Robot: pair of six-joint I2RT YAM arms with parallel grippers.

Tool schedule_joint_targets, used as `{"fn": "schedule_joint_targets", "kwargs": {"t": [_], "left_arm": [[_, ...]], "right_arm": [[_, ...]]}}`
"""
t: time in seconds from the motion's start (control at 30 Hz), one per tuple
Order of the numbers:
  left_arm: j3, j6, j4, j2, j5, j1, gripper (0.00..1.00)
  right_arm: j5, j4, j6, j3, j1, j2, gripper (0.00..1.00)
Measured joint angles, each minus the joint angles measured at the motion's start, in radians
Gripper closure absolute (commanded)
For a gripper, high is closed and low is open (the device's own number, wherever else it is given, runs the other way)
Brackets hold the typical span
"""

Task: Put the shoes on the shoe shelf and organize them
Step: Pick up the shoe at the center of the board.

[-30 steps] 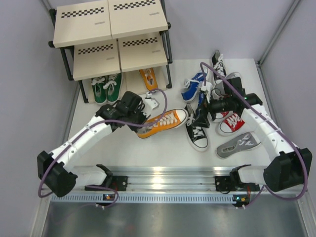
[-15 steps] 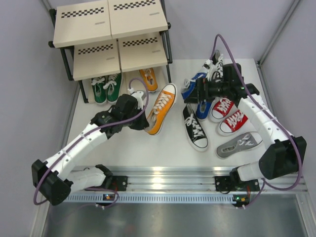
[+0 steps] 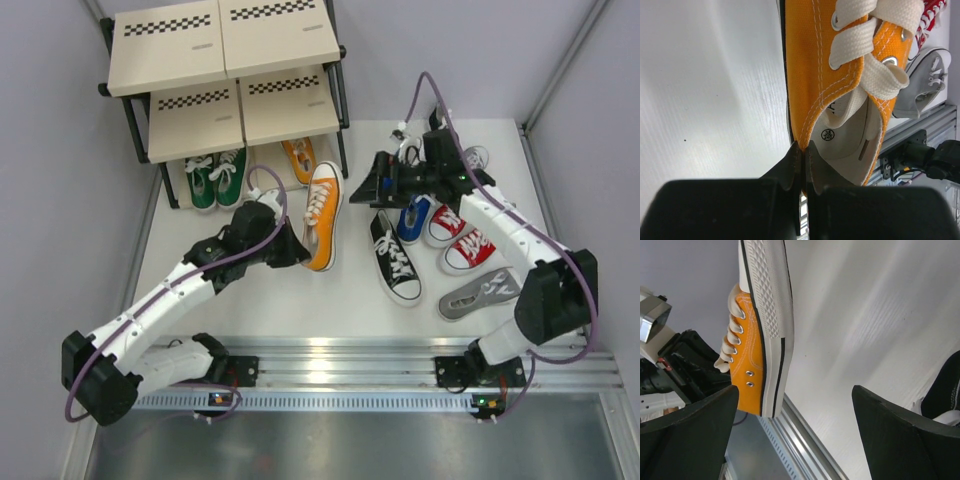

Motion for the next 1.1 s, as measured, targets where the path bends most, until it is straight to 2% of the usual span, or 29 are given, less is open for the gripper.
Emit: {"fn": "schedule_joint_targets", "kwargs": {"t": [0.3, 0.73, 1.1], "left_arm": [[0.0, -0.034, 0.043, -0.002, 0.032, -0.02, 1.0], [-0.002, -0.047, 0.055, -0.002, 0.058, -0.032, 1.0], [-0.002, -0.047, 0.06, -0.002, 0.108, -0.033, 1.0]], "right_arm": [[0.003, 0.037, 0.031, 0.016, 0.084, 0.124, 0.05], [-0.118, 0.152, 0.048, 0.04, 0.106, 0.13, 0.07], [-0.079, 0.158, 0.085, 0.108, 0.111, 0.215, 0.09]]}}
